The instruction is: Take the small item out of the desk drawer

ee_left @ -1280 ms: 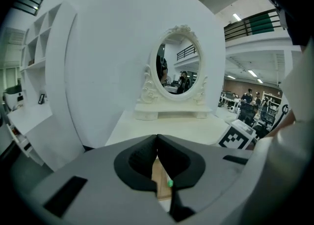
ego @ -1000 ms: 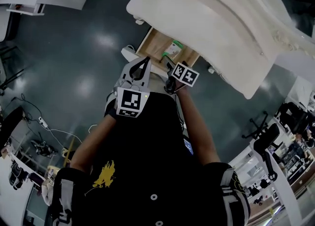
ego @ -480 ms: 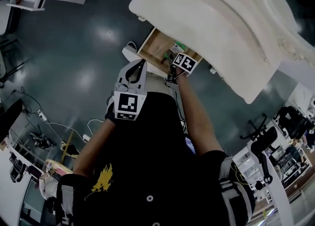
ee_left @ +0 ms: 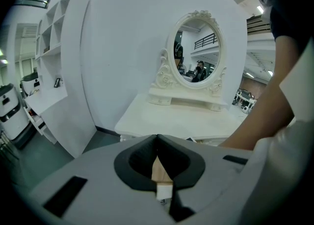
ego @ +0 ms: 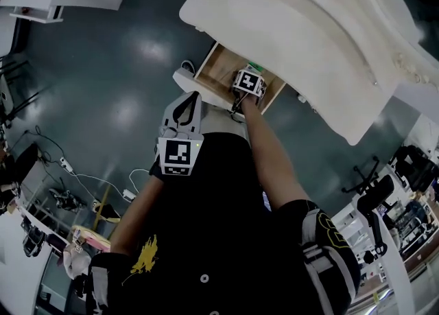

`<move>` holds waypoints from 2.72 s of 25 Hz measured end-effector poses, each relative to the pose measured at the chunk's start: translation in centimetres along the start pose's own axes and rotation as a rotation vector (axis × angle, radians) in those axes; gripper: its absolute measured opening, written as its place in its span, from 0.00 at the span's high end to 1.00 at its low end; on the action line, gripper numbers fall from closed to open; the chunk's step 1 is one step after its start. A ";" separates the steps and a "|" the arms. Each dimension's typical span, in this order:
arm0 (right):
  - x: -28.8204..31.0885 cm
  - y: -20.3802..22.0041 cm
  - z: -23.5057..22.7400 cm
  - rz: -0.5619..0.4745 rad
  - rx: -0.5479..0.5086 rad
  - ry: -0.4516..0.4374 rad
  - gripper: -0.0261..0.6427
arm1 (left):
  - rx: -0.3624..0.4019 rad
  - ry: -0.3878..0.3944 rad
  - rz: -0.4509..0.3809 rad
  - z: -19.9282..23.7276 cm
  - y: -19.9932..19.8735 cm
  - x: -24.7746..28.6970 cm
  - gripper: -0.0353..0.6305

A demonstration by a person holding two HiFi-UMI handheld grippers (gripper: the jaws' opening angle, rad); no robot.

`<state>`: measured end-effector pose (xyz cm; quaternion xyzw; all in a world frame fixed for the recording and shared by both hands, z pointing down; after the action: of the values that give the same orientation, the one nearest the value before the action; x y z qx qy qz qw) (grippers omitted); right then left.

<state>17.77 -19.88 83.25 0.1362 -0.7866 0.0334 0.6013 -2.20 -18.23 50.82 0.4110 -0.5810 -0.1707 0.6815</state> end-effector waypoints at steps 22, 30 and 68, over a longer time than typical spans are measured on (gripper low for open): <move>-9.0 1.2 1.6 -0.175 -0.242 -0.207 0.41 | 0.083 0.027 -0.085 0.3 -0.9 -2.0 0.93; -19.4 2.4 1.3 -0.443 -0.223 -0.304 0.44 | 0.128 0.074 -0.192 -1.3 -2.8 -3.2 0.93; -50.6 4.5 -1.1 -1.237 -0.195 -0.278 0.45 | 0.308 0.322 -0.509 -11.3 -13.3 -9.1 0.93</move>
<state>29.79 -6.52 35.70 0.5125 -0.6327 -0.4096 0.4114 9.16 -15.74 34.92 0.6626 -0.3635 -0.1785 0.6301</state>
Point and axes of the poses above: the fingertips, and each gripper's own axes: x forward along the fingers, z to its left, y out of its underside, the point moved 6 cm from there along -x, backward along the fingers, and after that the axes turned 10 degrees about -y, right-handed, at the moved point
